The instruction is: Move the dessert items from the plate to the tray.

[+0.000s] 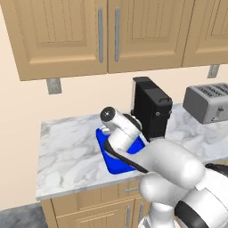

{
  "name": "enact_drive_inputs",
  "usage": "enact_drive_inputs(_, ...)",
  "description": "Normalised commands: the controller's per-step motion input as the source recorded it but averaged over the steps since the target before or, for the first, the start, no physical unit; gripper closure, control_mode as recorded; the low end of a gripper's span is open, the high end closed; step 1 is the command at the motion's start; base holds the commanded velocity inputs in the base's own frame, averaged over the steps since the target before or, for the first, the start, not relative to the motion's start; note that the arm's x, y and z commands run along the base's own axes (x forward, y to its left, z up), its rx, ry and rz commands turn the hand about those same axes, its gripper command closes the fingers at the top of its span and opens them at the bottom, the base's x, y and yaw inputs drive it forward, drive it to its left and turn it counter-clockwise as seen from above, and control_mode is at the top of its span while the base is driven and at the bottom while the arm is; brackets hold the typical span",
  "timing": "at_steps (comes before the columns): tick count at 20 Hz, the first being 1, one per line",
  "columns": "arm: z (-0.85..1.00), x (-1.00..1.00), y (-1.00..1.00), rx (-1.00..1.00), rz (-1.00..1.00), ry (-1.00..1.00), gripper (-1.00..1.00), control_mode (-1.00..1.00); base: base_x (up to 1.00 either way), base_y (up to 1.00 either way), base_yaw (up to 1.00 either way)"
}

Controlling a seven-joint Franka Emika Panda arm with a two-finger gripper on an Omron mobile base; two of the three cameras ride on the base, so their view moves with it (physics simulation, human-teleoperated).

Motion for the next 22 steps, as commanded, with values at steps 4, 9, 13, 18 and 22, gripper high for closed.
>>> enact_drive_inputs(4,1.0,-1.0,0.0,0.03,0.0,-0.03,-1.0,-1.0,0.0,0.0,0.0)
enact_drive_inputs(9,0.92,-1.0,-0.04,0.1,0.0,0.0,-1.0,-1.0,0.0,0.0,0.0)
enact_drive_inputs(13,0.93,-0.96,0.0,0.24,0.08,0.17,-1.0,-1.0,0.0,0.0,0.0)
enact_drive_inputs(18,0.79,-0.74,-0.1,0.35,0.18,0.25,-1.0,-1.0,0.0,0.0,0.0)
enact_drive_inputs(22,0.54,-0.06,-0.04,0.32,0.5,0.46,-1.0,-1.0,0.0,0.0,0.0)
